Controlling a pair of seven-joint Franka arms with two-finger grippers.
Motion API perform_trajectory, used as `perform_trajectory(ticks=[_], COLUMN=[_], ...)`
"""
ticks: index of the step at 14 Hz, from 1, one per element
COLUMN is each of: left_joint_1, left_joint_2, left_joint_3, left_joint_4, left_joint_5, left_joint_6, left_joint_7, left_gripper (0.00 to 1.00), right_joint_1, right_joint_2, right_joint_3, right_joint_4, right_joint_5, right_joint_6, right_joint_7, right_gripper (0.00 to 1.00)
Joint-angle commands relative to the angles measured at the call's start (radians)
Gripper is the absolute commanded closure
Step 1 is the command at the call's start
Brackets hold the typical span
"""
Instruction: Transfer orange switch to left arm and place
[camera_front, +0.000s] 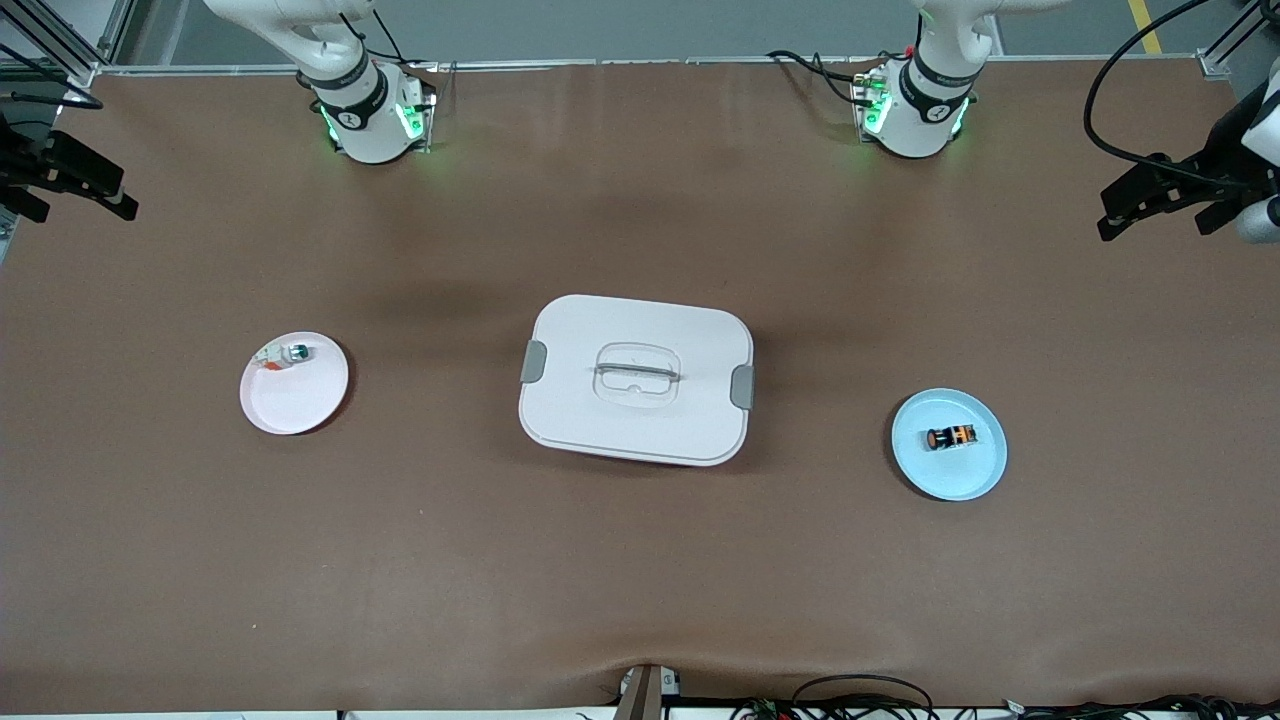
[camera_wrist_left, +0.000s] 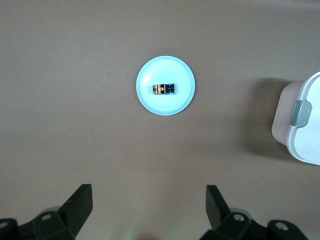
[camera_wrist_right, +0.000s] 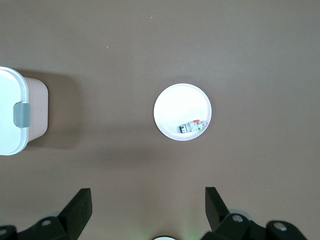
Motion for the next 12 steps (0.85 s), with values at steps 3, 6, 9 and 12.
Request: perform_trajectory(ticks=[3, 6, 9, 12], left_joint_1=[0.008, 0.01, 0.011, 0.011], left_joint_2=[-0.044, -0.035, -0.032, -0.033], left_joint_3=[-0.005, -0.003, -0.002, 0.008], left_joint_4=[-0.042, -0.032, -0.029, -0.023], left_joint_5=[-0.003, -0.006, -0.01, -0.012], left_joint_6=[0.006, 0.004, 0.004, 0.004], left_joint_7=[-0.011, 0.0, 0.012, 0.029], left_gripper=[0.0, 0.0, 0.0, 0.0], right_joint_1=[-0.014, -0.016, -0.011, -0.014], right_joint_2=[-0.02, -0.02, -0.02, -0.02], right_joint_3=[0.011, 0.011, 0.014, 0.012], right_joint_4=[-0.018, -0.018, -0.018, -0.018], right_joint_5=[-0.009, -0.009, -0.038, -0.039], right_joint_6=[-0.013, -0.023, -0.024, -0.032], right_joint_7=[-0.01, -0.007, 0.005, 0.028], right_gripper=[0.0, 0.0, 0.0, 0.0])
